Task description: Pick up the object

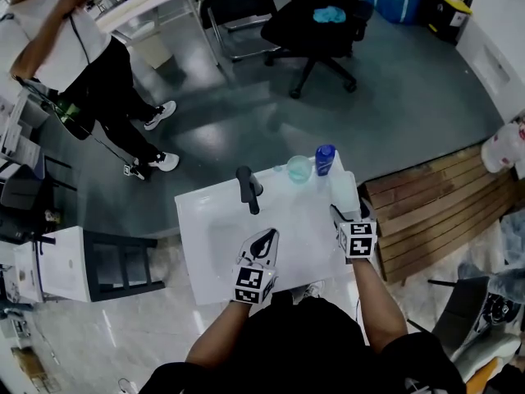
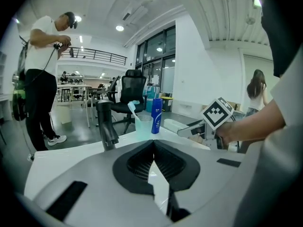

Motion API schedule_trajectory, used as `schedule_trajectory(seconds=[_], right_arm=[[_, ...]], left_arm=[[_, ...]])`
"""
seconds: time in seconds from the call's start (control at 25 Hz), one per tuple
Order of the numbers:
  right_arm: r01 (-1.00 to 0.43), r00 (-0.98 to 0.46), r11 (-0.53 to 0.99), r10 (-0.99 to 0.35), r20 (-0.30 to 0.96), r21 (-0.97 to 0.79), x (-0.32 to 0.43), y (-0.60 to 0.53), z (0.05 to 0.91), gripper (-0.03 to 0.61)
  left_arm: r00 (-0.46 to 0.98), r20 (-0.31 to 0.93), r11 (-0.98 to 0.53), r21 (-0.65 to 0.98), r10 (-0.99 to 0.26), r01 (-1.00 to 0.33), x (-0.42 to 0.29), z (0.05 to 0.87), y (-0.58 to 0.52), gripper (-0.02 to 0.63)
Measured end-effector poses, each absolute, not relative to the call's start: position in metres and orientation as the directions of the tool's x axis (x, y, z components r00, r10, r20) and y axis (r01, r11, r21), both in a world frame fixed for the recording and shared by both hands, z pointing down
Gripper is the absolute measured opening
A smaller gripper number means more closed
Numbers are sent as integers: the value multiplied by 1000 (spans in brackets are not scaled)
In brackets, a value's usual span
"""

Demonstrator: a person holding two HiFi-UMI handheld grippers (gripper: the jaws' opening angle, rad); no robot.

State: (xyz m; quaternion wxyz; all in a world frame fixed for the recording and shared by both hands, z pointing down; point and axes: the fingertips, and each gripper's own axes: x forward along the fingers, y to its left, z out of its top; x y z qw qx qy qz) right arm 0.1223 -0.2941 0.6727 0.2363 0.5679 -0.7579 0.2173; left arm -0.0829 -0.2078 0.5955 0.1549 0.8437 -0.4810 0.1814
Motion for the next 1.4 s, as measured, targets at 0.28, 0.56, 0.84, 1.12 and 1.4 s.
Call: schedule_trajectory(seconds=[0.28,0.56,0.84,1.12,1.4], right_arm=[[-950,-281,312,-821,497,-23,113,-282,603,385],[-937,-321,348,-868,379,3,97,-279,540,385],[-930,-342,367,-885,317,21,89,-269,496,385],[-922,-355,384,-892,280,54,78,-259,481,385],[-916,-350,389,-894,280,98,69,-253,479,385]], left_arm=[[484,418,-495,88,-769,-864,-80,582,-213,20],[483,402,-495,82,-778,-865,-87,573,-212,20],[475,325,-472,94,-818,-877,-97,540,-212,20],[460,274,-453,95,-844,-887,-108,522,-214,20],[459,270,-448,106,-846,-888,-114,520,-209,20]])
